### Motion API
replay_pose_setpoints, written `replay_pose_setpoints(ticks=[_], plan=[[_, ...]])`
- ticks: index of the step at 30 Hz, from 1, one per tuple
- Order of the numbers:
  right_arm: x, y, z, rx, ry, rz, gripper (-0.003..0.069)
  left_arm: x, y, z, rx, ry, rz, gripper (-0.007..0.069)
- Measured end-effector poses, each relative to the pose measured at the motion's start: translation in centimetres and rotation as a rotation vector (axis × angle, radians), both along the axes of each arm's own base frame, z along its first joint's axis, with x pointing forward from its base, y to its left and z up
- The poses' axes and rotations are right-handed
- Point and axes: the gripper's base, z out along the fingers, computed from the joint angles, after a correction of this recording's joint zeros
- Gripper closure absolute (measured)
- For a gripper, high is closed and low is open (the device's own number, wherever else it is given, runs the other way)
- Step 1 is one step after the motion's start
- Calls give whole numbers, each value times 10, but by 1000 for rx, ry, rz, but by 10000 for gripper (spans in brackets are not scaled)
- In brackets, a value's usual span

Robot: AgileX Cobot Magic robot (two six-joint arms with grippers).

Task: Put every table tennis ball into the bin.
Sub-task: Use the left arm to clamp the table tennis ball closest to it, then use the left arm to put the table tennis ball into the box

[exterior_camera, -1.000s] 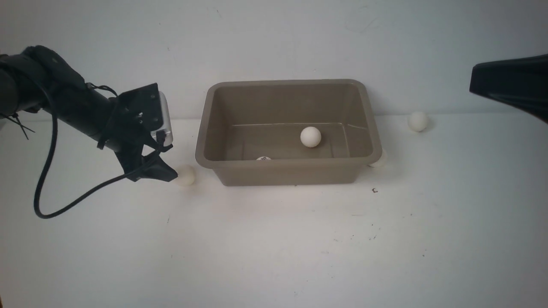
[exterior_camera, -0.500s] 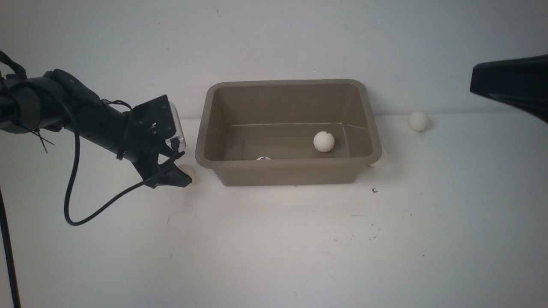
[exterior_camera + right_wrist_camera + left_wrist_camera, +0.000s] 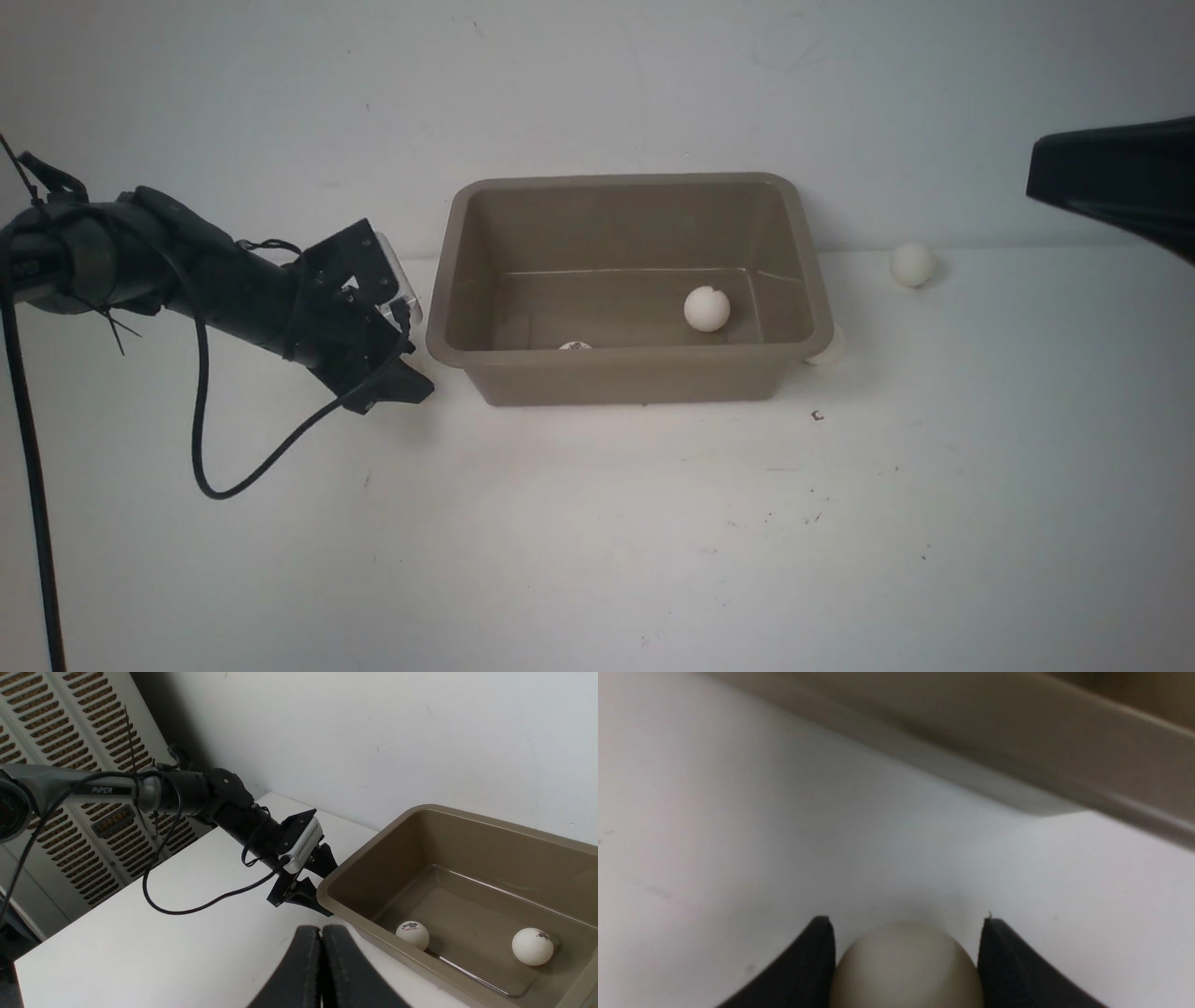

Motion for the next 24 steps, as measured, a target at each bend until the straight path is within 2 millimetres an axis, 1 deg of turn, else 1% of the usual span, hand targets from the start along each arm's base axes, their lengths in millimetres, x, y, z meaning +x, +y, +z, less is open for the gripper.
replay_pose_setpoints(ticks=[1,2,3,5,6,8,11,13,14,16,17,18,19,20,21,22,23,24], plan=[[1,-1,0,0,-2,-12,676,0,1,3,7,-1,14,281],[2,-1,0,0,-2,-24,676,-1,4,8,26,1,26,277],[2,-2,0,3,-1,-35,676,-2,7,16,45,-7,34,274],[4,-3,0,5,-1,-61,676,-6,14,42,88,-32,59,272],[5,-4,0,4,-3,-73,676,-8,16,53,95,-46,73,272],[7,-6,1,2,-9,-102,676,-13,17,81,90,-86,107,272],[11,-10,3,-11,-37,-157,676,-24,7,127,36,-171,127,272],[16,-14,7,-16,-57,-209,676,-32,-11,150,-1,-231,94,272],[19,-15,10,-18,-67,-230,676,-34,-18,157,-11,-254,74,272],[26,-19,12,-20,-75,-266,676,-38,-35,165,-23,-277,31,272],[32,-21,13,-22,-78,-291,676,-39,-46,166,-29,-281,4,272],[33,-22,13,-22,-76,-291,676,-39,-49,167,-30,-281,-1,272],[46,-27,11,-25,-65,-328,676,-41,-66,164,-34,-267,-34,272],[59,-30,6,-33,-52,-352,676,-41,-76,158,-28,-253,-47,272],[61,-31,5,-33,-48,-352,676,-40,-78,156,-23,-247,-44,272],[72,-34,0,-40,-32,-363,676,-40,-83,152,-17,-238,-47,272],[88,-38,-8,-47,-5,-373,676,-37,-92,142,4,-218,-35,272],[102,-40,-15,-52,17,-378,676,-34,-94,137,18,-209,-7,272]])
